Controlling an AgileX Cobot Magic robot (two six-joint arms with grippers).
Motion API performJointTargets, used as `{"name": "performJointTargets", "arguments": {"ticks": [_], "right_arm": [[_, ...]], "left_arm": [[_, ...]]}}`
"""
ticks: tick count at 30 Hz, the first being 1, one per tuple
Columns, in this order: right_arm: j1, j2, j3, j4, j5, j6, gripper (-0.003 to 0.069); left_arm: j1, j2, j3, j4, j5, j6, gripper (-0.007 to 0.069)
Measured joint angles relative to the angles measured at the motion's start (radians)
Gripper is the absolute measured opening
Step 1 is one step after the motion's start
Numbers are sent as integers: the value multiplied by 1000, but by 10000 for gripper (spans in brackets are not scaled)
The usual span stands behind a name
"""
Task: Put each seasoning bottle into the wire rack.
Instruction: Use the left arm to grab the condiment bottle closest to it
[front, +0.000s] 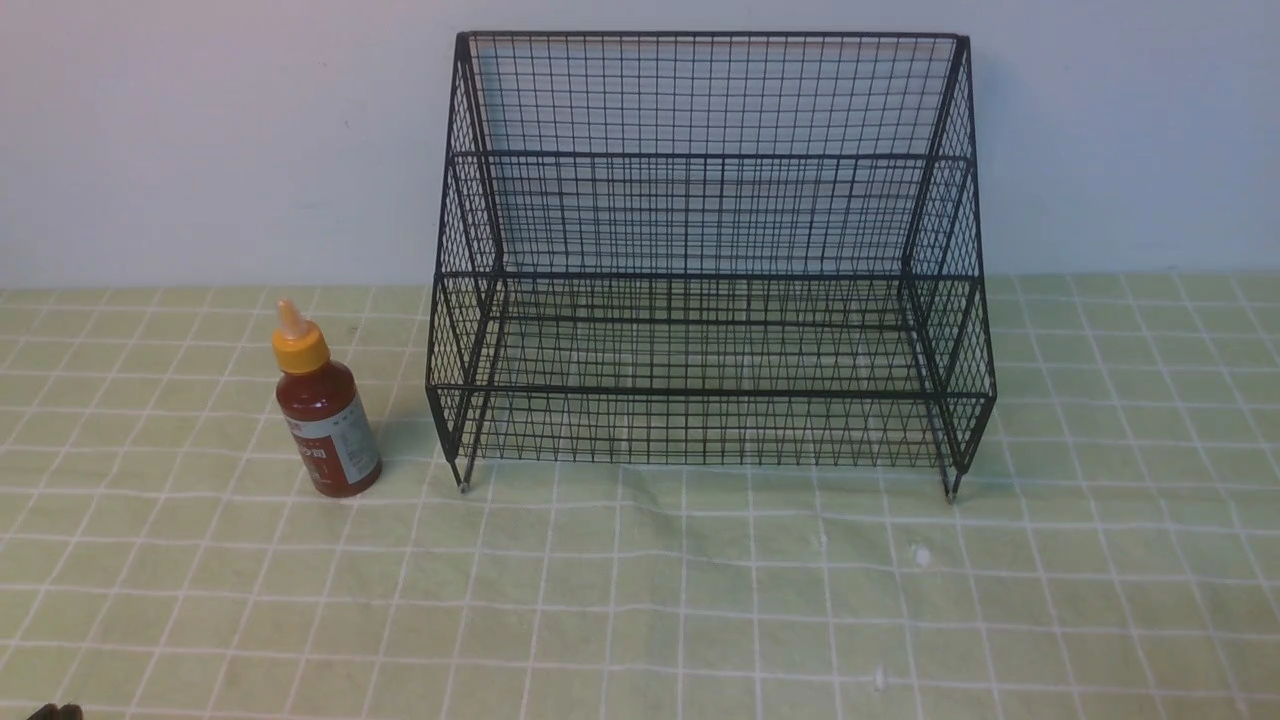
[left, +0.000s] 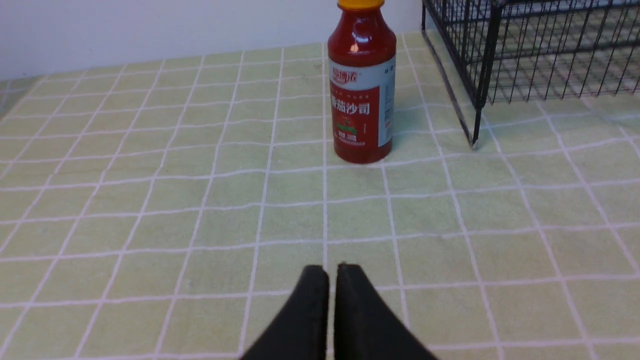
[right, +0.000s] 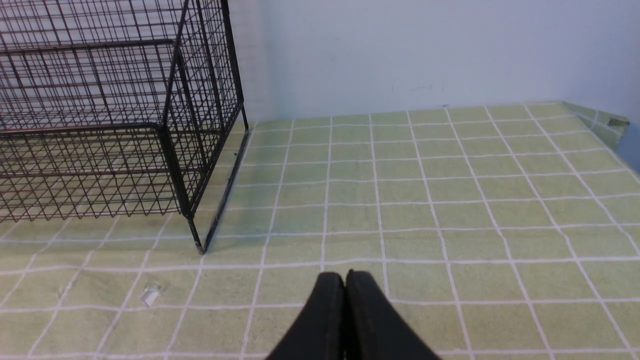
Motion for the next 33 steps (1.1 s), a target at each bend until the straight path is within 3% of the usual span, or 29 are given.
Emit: {"name": "performJointTargets", "arguments": {"ticks": [4,7,17,22,27,30,33], "right_arm": [[0,0,0,0,0,0,-15],[0,0,0,0,0,0,-15],[0,0,0,0,0,0,-15],[0,0,0,0,0,0,-15],[0,0,0,0,0,0,-15],[0,0,0,0,0,0,-15],[0,0,0,0,0,0,-15]], "left_arm": [[0,0,0,-157,-175,-112,4],[0,0,0,-214,-263,-132,4],[0,0,0,-254,-553,-137,4],[0,69,-5,-122,-725,-148,4],[0,296,-101,163,-750,-230,16],[0,533,-208,328,-801,-299,62],[0,708,-295,403,-851,-334,136]]}}
